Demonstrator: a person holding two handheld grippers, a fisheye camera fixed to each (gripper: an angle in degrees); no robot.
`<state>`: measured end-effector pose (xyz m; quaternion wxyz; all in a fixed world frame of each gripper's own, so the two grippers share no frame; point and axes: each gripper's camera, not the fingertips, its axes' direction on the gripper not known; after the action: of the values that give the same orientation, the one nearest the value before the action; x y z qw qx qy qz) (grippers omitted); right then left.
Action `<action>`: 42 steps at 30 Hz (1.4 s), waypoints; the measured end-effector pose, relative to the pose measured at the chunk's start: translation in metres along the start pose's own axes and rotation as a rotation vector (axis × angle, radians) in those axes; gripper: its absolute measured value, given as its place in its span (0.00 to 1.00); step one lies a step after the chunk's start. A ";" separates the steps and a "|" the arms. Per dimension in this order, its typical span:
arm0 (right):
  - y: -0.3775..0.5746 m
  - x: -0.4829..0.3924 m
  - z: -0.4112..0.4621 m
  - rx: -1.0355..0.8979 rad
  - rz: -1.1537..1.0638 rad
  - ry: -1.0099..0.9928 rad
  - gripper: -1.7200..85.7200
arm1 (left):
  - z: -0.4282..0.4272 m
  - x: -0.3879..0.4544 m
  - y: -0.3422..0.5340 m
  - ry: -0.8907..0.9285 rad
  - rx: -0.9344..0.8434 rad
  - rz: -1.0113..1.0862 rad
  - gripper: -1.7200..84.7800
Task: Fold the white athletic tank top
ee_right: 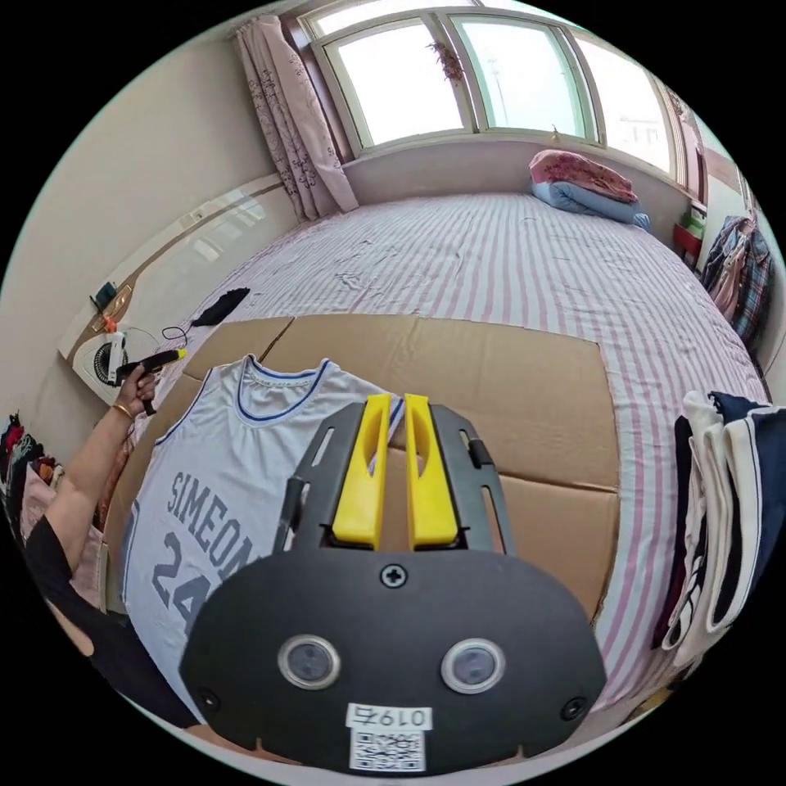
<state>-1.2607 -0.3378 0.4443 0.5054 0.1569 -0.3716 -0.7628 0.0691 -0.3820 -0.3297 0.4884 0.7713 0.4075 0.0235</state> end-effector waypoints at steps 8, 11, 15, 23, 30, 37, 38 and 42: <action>0.215 -0.163 -0.228 0.414 -0.393 -0.038 0.01 | -0.208 0.087 0.153 0.032 0.304 0.451 0.04; 0.314 -0.203 -0.280 0.639 -0.377 -0.063 0.01 | -0.238 0.094 0.217 0.034 0.312 0.428 0.06; 0.391 -0.228 -0.292 0.588 -0.301 -0.026 0.01 | -0.217 0.063 0.227 0.023 0.178 0.247 0.09; 0.487 -0.208 -0.309 0.503 -0.096 -0.032 0.01 | -0.110 -0.026 0.140 0.228 -0.082 -0.108 0.10; 0.488 -0.188 -0.340 0.526 -0.067 0.040 0.01 | -0.066 0.000 0.102 0.167 -0.168 -0.083 0.11; 0.439 -0.156 -0.345 0.557 -0.073 0.026 0.01 | -0.042 0.026 0.077 0.063 -0.231 -0.039 0.07; 0.429 -0.150 -0.343 0.556 -0.073 0.014 0.01 | -0.040 0.028 0.071 0.056 -0.237 -0.045 0.06; 0.398 -0.136 -0.339 0.537 -0.088 -0.011 0.01 | -0.035 0.031 0.055 0.070 -0.233 -0.041 0.04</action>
<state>-0.7325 -0.4403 0.4858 0.4101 0.2970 -0.5561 -0.6591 0.1077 -0.3460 -0.2804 0.5607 0.6994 0.4345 0.0875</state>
